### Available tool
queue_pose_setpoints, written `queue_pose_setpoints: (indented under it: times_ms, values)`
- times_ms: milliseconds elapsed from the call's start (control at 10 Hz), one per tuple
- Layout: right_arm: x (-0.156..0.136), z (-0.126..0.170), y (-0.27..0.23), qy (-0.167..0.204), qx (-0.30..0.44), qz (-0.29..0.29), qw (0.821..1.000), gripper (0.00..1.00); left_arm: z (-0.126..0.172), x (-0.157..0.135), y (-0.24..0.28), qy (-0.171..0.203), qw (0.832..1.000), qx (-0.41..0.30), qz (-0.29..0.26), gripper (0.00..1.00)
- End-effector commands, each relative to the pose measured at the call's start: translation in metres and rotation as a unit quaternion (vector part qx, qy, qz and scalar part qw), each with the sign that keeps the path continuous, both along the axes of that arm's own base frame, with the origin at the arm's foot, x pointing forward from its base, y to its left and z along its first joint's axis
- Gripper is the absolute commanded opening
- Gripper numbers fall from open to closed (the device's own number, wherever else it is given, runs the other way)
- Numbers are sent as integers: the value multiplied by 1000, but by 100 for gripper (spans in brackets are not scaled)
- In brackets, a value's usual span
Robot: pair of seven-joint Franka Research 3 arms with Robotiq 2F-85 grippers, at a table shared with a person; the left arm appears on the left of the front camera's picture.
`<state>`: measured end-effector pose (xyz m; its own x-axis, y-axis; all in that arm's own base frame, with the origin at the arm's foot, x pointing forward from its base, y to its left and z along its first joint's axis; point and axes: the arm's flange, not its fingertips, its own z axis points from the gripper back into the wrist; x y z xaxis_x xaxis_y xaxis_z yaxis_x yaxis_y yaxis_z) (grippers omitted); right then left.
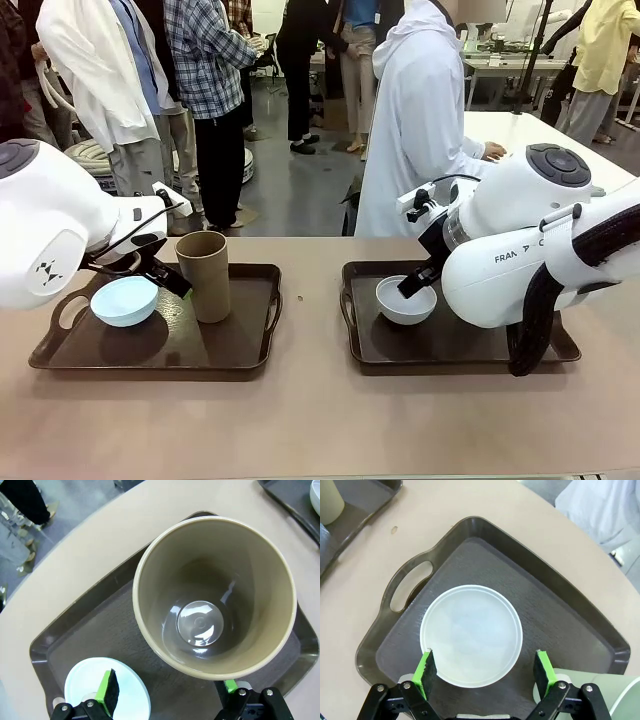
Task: Set up a tray with a mat and arrange the tableware.
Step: Pick up the Picnic Bowl and Reusable plastic cup from the Handle tray in front of the human's position and hold them in the air.
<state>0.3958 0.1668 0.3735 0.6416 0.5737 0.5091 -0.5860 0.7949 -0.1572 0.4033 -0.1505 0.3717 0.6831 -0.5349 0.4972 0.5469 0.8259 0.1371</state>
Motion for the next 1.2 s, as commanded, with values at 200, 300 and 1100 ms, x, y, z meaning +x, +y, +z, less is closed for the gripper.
queue_pose_setpoints:
  times_ms: [200,300,1100]
  values:
    - [0,0,0,0,0,0,1000,100,0,0,0,0,1000,0,0,100]
    - [0,0,0,0,0,0,1000,100,0,0,0,0,1000,0,0,100]
    - [-161,61,-5,175,-27,-115,978,100,110,-127,-7,165,979,33,112,100]
